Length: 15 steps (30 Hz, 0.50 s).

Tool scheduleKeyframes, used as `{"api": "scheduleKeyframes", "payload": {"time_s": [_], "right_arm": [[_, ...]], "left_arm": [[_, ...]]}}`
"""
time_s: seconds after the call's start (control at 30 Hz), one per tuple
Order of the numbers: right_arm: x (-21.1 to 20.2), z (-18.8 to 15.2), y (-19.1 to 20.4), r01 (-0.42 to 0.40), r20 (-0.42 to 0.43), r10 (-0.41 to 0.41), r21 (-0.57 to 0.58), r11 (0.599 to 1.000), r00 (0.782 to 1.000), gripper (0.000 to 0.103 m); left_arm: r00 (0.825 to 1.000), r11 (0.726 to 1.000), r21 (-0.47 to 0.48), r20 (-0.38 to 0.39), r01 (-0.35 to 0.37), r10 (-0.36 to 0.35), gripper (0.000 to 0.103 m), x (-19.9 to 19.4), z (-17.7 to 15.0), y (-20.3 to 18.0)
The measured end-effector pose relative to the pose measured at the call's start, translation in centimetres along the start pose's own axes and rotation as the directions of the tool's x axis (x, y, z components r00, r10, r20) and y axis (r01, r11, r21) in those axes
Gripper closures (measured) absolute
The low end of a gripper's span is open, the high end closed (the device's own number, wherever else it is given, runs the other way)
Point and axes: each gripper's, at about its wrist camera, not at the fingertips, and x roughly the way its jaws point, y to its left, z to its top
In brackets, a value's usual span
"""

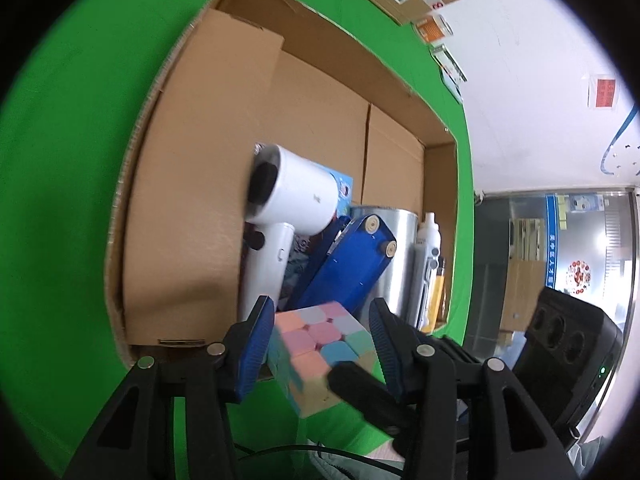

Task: Organize rigid objects
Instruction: 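Lower the cube into the box beside the hair dryer and open both grippers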

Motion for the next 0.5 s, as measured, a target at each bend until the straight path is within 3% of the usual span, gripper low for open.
{"api": "scheduleKeyframes", "payload": {"time_s": [0.17,0.27,0.37,0.5], "right_arm": [[-1.3,-0.6,-0.2,0.041,0.037,-0.038,-0.083,0.996,0.999,0.021],[-1.9,-1.5,-1.2,0.052,0.034,-0.049,-0.075,0.996,0.998,0.015],[-3.0,-2.5,-2.3,0.063,0.043,-0.061,-0.048,0.997,0.997,0.009],[-5.6,-3.9,-2.8,0.115,0.082,-0.11,-0.053,0.992,0.991,0.007]], "left_arm": [[0.994,0.999,0.013,0.099,-0.038,0.036,0.054,-2.6,-1.0,-0.4],[0.974,0.993,0.05,0.207,-0.109,0.096,0.049,-4.8,-2.1,-1.5],[0.918,0.964,0.071,0.331,-0.257,0.22,0.027,-6.8,-3.5,-3.0],[0.802,0.881,0.136,0.494,-0.452,0.336,0.023,-8.9,-6.1,-5.9]]}}
